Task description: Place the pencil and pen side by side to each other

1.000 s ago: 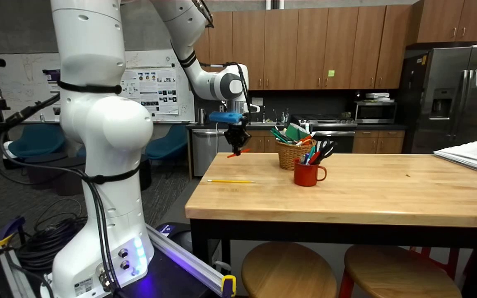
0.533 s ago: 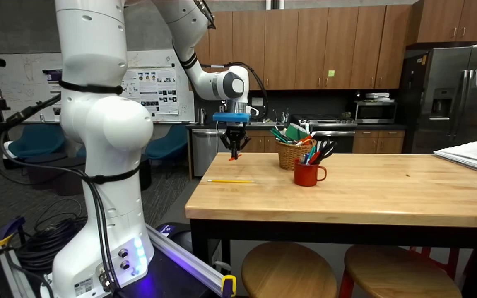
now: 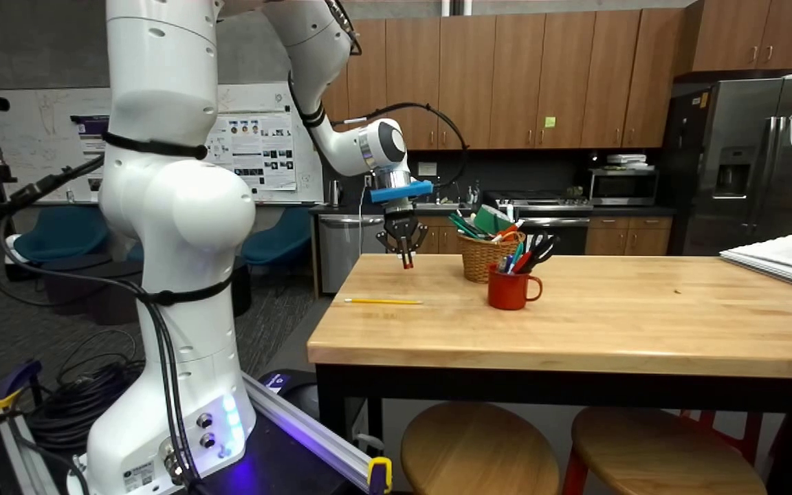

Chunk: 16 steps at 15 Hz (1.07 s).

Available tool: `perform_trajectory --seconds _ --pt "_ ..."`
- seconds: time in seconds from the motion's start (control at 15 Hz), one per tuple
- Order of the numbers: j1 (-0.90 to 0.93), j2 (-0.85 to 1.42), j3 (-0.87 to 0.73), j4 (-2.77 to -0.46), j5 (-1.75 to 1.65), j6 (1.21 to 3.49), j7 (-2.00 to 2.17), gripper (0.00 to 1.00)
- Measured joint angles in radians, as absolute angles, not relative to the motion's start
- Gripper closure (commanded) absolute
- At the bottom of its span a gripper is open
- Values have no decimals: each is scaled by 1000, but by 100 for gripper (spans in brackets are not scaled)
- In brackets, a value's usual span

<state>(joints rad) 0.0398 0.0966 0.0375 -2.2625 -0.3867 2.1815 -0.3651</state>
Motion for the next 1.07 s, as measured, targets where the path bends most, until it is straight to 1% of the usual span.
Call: perform_trajectory --seconds 0.2,0.47,0.73,1.07 --pt "46 101 48 -2259 -492 2222 -414 98" --pt "45 101 53 -2270 -483 2364 -592 98" --pt "35 100 55 -2289 -364 2473 -863 98" --pt "28 100 69 -2305 -162 2494 -1252 98"
